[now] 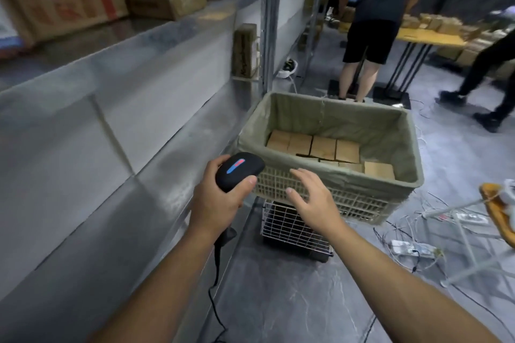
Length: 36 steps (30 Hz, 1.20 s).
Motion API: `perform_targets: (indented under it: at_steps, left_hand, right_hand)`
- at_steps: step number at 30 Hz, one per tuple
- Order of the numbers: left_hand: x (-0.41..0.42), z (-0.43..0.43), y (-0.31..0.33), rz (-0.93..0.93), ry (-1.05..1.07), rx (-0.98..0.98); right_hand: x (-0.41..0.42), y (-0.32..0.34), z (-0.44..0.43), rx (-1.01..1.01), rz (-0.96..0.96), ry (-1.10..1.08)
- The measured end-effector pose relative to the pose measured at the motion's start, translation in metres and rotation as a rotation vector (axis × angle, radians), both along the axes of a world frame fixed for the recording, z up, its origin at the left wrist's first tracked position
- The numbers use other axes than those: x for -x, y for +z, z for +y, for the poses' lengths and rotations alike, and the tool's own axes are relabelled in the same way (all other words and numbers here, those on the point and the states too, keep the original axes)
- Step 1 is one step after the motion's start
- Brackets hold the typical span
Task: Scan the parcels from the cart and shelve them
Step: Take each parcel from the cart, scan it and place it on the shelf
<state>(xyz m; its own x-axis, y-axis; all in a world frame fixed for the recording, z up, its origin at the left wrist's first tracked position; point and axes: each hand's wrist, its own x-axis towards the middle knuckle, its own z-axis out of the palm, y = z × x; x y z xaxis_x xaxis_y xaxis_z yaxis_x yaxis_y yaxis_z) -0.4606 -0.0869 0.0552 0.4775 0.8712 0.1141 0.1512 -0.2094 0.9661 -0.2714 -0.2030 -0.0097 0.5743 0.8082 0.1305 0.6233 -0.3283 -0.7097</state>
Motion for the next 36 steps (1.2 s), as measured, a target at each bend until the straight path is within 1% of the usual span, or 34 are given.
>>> perform_targets:
  at_steps: [4,10,18,22,28,36]
  left_hand:
    - [-0.043,0.023,-0.005,0.006,-0.100,-0.006]
    - [-0.118,0.046,-0.019,0.052,-0.173,0.019]
    - [-0.253,0.065,-0.031,0.067,-0.200,0.091]
    - [-0.320,0.067,-0.033,0.075,-0.201,0.140]
    - [-0.381,0.066,-0.053,0.161,-0.175,0.170]
    - [-0.419,0.075,-0.076,0.208,-0.164,0.271]
  right_hand:
    - [-0.041,0.001,0.004,0.019,-0.003,-0.101]
    - [-0.114,-0.005,0.006,0.033,0.039,-0.229]
    - [-0.236,-0.035,0.026,0.085,0.088,-0.256]
    - [-0.298,-0.048,0.029,0.139,0.157,-0.308]
    - [-0.365,-0.086,0.019,0.274,0.243,-0.379]
    - [-0.392,-0.132,-0.005,0.569,0.285,-0.477]
